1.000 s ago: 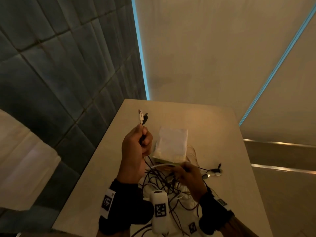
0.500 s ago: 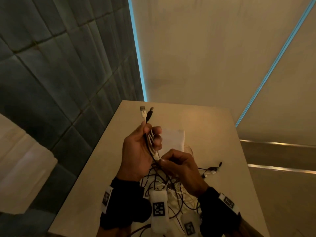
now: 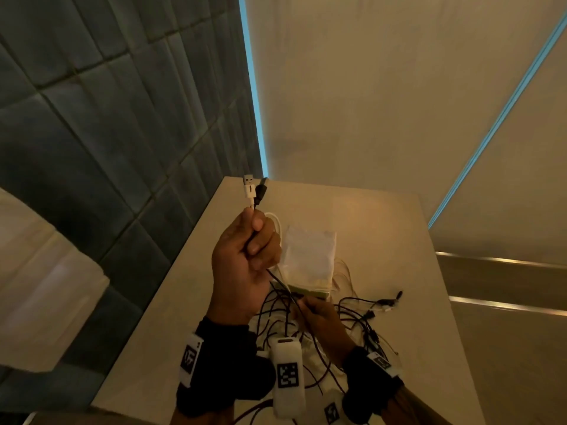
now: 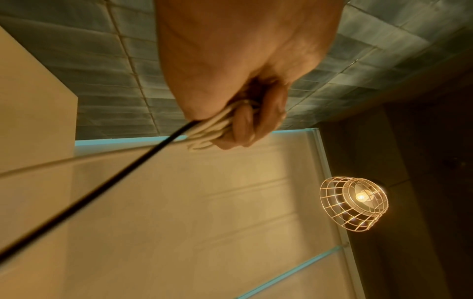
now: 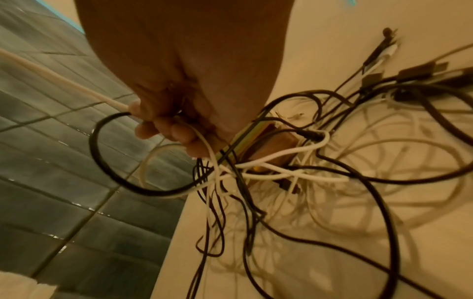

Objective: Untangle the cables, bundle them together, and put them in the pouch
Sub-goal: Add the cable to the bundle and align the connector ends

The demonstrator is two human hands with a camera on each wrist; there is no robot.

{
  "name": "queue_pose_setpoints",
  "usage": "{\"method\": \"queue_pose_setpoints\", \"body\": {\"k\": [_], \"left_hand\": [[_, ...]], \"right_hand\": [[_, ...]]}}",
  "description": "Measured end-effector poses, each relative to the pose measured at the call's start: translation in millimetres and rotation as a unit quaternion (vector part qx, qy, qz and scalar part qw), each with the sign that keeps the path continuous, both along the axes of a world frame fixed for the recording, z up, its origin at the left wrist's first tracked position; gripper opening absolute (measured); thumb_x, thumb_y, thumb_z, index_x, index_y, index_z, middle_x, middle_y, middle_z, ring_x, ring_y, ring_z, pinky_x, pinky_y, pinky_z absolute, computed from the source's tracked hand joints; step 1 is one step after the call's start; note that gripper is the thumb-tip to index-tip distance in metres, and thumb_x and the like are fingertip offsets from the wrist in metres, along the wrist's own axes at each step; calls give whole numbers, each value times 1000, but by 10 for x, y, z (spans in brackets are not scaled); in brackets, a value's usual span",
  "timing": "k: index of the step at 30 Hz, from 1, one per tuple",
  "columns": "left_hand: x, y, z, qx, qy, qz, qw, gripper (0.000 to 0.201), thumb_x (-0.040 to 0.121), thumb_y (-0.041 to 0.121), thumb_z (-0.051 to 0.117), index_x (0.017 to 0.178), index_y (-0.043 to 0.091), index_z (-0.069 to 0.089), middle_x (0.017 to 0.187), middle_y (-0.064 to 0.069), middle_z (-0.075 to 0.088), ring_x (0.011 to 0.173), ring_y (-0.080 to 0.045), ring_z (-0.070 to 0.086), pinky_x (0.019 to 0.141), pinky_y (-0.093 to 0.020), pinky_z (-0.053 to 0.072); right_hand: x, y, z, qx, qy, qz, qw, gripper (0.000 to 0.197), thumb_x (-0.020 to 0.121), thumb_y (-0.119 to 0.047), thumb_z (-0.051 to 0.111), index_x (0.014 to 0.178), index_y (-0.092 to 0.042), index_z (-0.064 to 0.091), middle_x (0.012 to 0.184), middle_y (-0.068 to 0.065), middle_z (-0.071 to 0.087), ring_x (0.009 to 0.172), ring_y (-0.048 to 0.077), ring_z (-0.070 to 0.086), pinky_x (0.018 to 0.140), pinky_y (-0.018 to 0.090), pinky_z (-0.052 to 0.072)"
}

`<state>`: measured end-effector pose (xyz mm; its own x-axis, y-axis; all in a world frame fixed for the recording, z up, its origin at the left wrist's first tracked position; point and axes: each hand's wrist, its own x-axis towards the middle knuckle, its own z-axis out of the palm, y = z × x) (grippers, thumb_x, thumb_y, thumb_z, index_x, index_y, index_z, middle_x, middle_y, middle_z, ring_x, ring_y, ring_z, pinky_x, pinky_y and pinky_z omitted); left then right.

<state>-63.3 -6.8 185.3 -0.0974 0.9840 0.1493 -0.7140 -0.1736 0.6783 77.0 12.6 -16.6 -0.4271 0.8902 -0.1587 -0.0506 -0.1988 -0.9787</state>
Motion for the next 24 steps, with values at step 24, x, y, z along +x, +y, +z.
{"method": "queue_pose_setpoints", "body": {"k": [24], "left_hand": [[-57,32,-142,-237,233,132,934,36,101,27,37,70,14,50,63,-5,66,60,-18,60,59,-30,45]], "right_hand": [[-174,147,1439,138,129,37,981,8,83,-1,69,77,-5,70,82,21,69,80,31,64,75,37,52]]}}
